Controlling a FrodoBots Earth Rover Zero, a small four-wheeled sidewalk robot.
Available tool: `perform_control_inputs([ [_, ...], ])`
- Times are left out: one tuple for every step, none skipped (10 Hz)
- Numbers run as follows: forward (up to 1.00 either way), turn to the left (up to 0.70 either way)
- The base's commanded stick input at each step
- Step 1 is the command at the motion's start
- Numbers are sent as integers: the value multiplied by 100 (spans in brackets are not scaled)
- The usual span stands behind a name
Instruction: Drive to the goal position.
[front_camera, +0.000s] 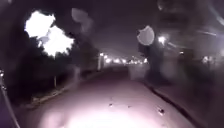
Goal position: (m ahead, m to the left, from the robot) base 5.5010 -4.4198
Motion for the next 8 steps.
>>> perform_control_inputs([
  [50,0],
  [50,0],
  [50,0],
  [50,0],
  [50,0],
  [50,0],
  [50,0],
  [50,0],
])
